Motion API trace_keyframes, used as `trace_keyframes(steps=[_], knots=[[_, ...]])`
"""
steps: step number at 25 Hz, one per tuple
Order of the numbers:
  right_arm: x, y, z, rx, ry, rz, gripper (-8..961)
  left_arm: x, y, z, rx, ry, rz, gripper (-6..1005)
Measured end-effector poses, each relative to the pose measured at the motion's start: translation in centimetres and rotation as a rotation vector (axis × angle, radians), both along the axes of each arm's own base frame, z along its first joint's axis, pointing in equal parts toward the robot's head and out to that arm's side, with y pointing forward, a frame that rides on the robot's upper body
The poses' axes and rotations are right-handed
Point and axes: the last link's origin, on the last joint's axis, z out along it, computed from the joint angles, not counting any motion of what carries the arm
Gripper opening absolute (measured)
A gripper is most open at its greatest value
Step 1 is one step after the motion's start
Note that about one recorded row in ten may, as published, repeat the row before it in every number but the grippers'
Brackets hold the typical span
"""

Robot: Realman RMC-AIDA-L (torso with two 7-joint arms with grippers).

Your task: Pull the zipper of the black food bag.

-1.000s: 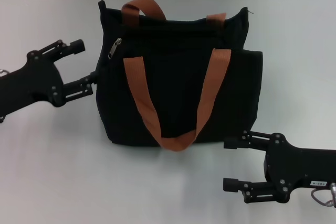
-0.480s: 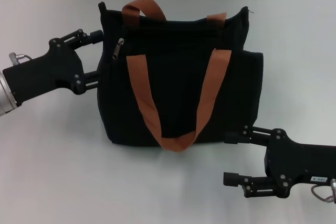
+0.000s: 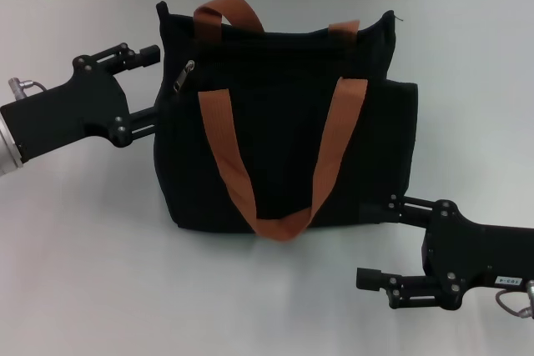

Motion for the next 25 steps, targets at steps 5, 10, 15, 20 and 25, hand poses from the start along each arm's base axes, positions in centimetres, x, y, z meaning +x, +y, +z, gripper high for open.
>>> trace_keyframes(steps=[5,10,15,20,25], knots=[[-0.04,0.05,0.02,0.001,0.001,0.001,783,-0.03,0.12,0.18,0.020,0.017,-0.013,675],[-0.12,0.22,0.08,0.009,0.006,0.000,781,-0.05,0.23,0.23,0.026,0.019,-0.009,424],[-0.09,0.27,0.12,0.012,0.004,-0.002,779,0.20,0.33,0.12,0.027,0.012,-0.014,216],[-0.12,0.34,0.12,0.013,0.003,-0.001,778,0.30,0.31,0.05,0.027,0.007,-0.016,105],[-0.23,0.40,0.15,0.013,0.007,0.002,776,0.36,0.12,0.39,0.044,-0.021,-0.017,44]])
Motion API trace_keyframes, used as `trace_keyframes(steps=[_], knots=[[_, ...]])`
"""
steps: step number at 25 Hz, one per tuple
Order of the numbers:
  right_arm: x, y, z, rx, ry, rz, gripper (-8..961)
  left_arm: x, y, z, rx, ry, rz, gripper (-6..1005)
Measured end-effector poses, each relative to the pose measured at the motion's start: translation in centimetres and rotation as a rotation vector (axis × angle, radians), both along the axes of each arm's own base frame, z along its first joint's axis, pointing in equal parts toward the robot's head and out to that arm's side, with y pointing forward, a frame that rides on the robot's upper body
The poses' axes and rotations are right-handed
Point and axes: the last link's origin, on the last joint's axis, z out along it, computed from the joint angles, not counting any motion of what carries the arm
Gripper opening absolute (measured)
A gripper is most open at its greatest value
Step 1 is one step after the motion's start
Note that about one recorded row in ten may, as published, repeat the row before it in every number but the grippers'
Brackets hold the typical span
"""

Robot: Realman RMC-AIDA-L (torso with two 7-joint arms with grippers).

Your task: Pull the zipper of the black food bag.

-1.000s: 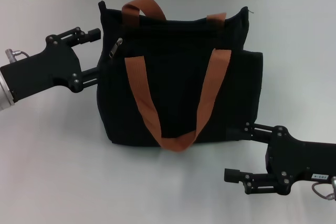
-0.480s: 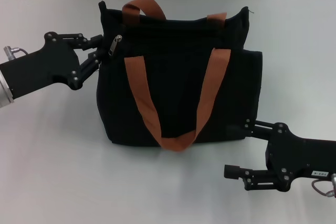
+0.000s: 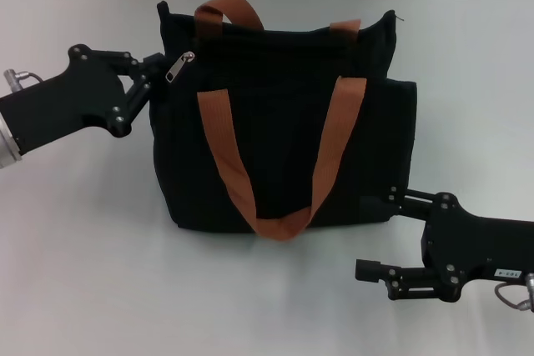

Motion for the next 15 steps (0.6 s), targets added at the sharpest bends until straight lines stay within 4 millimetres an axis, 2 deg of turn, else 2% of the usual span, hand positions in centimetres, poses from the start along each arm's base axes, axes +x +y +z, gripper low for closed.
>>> trace_keyframes(steps=[5,9,15], knots=[[-0.9,0.0,0.6,-0.002,0.067,0.022,774,0.1,-0.8,0.6,0.026,-0.046,-0.025,26],[-2.6,0.4,1.4,-0.078,0.158,0.026,773,0.3,-1.1,0.3,0.032,-0.059,-0.033,26],[-5.6,3.1,2.7,-0.233,0.259,-0.078,771,0.7,-1.3,-0.3,0.064,-0.074,-0.049,26]])
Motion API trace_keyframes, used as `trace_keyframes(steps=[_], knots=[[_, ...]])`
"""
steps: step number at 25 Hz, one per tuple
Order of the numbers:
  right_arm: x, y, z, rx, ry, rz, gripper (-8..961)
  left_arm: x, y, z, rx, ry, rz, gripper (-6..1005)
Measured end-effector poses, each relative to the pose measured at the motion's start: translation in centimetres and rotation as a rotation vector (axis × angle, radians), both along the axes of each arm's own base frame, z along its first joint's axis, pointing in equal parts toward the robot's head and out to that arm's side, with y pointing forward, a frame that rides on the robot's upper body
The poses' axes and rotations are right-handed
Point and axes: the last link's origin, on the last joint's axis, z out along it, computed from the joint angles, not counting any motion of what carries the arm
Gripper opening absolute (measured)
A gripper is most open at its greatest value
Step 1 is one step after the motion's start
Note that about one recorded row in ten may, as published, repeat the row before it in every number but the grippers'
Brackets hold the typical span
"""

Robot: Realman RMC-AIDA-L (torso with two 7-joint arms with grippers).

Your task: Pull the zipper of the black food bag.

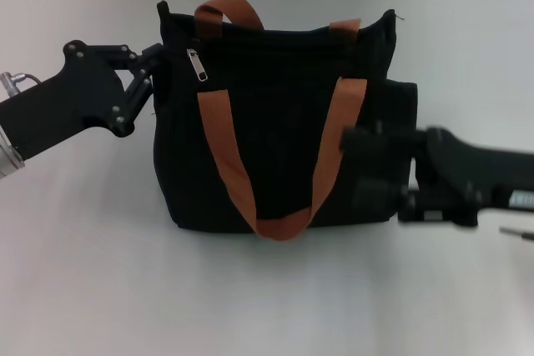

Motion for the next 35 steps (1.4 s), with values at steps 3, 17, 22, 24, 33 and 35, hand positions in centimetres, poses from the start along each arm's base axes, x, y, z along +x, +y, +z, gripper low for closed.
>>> trace_keyframes(steps=[3,17,22,24,33,35], knots=[[-2.1,2.1,1.0,-0.103,0.038,-0.053,770,0.1,0.0,0.1,0.009,-0.008,-0.003,27],[-9.1,9.2,1.3,-0.289,-0.282,-0.204,765,0.2,0.1,0.1,0.011,-0.010,-0.007,27],[-10.8,10.4,0.4,-0.296,-0.367,-0.228,763,0.1,0.0,0.1,0.011,-0.011,-0.004,27],[-11.5,10.9,-0.1,-0.299,-0.397,-0.243,762,0.1,0.0,0.1,0.011,-0.011,-0.003,26],[-13.8,11.6,-2.0,-0.310,-0.517,-0.252,759,0.3,0.1,0.1,0.009,-0.013,-0.012,27],[-13.9,11.7,-2.2,-0.303,-0.524,-0.252,759,0.4,0.1,0.1,0.009,-0.014,-0.015,27]])
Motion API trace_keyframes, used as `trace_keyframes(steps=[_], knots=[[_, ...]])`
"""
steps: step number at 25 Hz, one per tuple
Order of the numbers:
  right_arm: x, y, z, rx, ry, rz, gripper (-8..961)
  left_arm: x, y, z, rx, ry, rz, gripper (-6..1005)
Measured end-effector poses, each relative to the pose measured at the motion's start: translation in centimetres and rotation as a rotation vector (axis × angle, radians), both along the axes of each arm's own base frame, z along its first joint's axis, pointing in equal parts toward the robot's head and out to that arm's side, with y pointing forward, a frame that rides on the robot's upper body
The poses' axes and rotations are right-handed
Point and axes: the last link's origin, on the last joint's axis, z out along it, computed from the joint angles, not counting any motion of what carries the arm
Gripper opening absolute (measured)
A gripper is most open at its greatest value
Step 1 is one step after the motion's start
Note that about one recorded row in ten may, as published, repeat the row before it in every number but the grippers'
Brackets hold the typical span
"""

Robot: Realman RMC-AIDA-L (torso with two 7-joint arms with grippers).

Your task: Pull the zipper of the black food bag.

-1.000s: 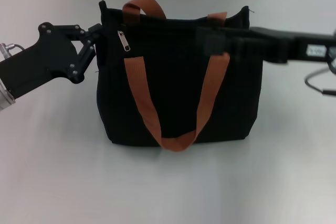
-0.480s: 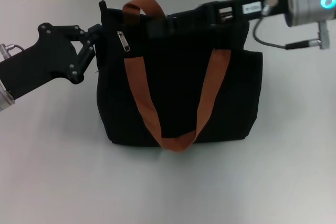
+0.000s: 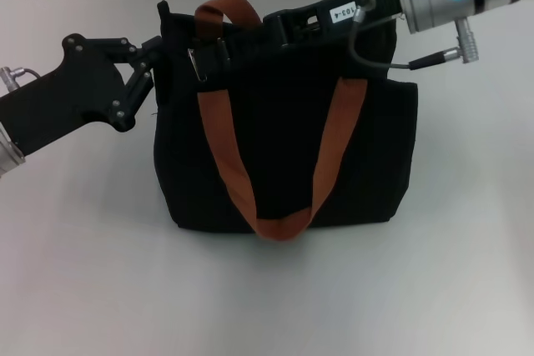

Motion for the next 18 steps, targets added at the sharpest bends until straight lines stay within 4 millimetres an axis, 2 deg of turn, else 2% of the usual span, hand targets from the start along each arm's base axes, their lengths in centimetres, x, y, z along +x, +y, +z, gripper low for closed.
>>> trace_keyframes(steps=[2,8,13,18], knots=[[-0.14,0.07,-0.09,0.004,-0.003,0.002,758,0.03,0.01,0.00,0.000,-0.001,-0.002,27],[-0.27,0.48,-0.42,0.031,-0.024,0.002,544,0.06,-0.02,0.01,-0.001,-0.002,-0.004,26],[-0.13,0.76,-0.65,0.051,-0.049,0.003,484,0.13,-0.09,0.02,-0.003,-0.005,-0.009,27],[-0.69,0.64,-0.99,0.045,-0.049,0.017,478,0.26,-0.09,0.11,-0.002,-0.013,-0.015,27]])
